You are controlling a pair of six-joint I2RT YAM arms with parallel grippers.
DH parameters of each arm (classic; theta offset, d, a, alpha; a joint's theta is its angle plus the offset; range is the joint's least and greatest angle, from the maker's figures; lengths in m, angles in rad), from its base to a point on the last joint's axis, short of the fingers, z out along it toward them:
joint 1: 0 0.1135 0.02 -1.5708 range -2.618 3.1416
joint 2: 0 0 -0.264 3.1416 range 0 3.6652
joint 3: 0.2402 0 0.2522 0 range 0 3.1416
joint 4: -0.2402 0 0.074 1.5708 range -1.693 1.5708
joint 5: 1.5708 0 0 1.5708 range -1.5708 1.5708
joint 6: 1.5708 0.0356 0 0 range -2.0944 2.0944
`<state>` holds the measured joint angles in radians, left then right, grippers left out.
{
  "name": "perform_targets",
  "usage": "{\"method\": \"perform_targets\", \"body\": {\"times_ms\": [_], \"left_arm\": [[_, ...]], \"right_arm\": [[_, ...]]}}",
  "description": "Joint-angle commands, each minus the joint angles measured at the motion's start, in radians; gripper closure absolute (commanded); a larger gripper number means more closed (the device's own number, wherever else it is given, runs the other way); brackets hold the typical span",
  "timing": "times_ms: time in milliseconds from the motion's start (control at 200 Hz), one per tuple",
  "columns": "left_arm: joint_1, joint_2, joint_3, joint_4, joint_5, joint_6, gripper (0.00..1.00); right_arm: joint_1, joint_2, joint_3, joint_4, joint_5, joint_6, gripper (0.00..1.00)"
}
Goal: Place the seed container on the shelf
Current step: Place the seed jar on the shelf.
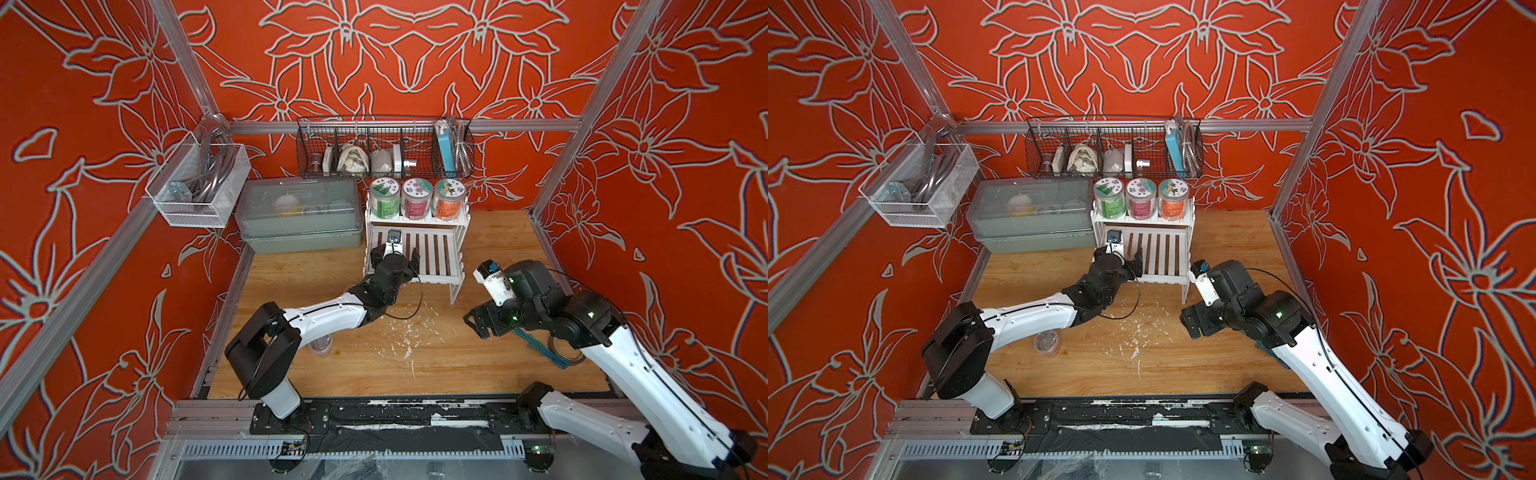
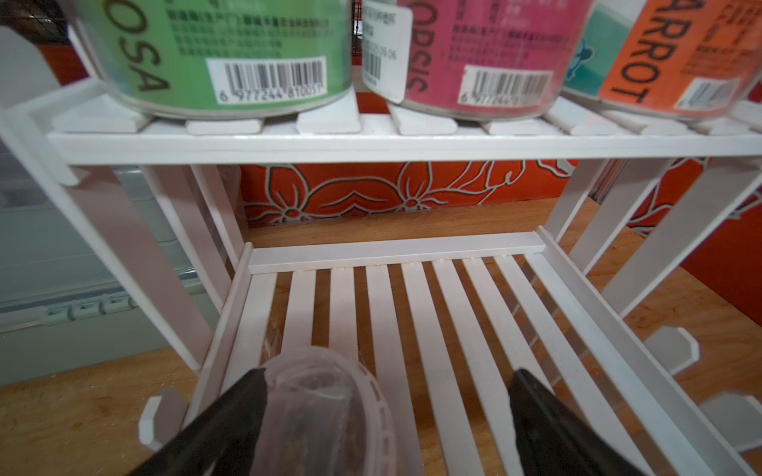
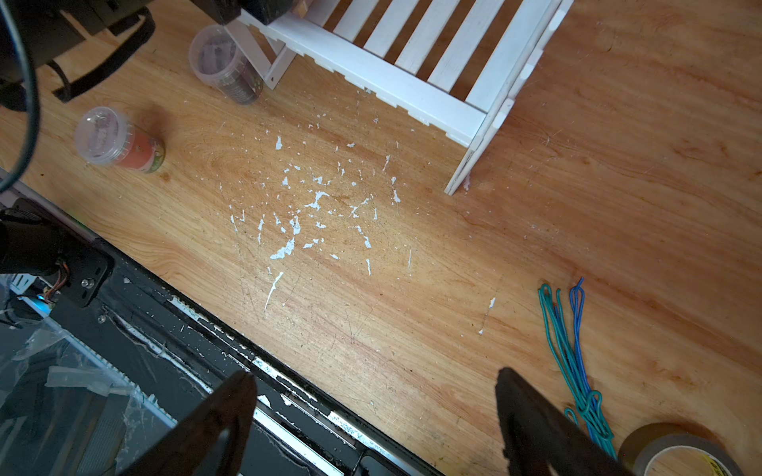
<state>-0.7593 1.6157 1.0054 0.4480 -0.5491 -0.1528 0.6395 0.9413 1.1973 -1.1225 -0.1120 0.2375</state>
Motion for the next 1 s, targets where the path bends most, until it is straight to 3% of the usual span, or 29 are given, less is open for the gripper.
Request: {"method": "perform_targets", "body": {"times_ms": [0,310,731,996], "left_arm": [[-0.008,-0.021,0.033,-0.021,0.048,0.008,0.07],[-0.008,-0.026,0.063,-0.067,0.063,0.010,0.07],[-0.005,-0.124,0.185,-0.486,0.019,0.007,0.01],[0.033,-0.153,0.184,-0.601,0.137,-0.102,0.01]], "right_arm": [[-0.007,-0.002,-0.007,-0.012,-0.013,-0.012,0.07],[-0.008,-0.015,-0.013,-0.013,-0.007,-0.011,0.07],[-0.009,-0.020,-0.021,-0.006,-0.007,-0.010,0.06],[-0.008,-0.010,-0.033,0.009,-0.021,0.001,0.06]]}}
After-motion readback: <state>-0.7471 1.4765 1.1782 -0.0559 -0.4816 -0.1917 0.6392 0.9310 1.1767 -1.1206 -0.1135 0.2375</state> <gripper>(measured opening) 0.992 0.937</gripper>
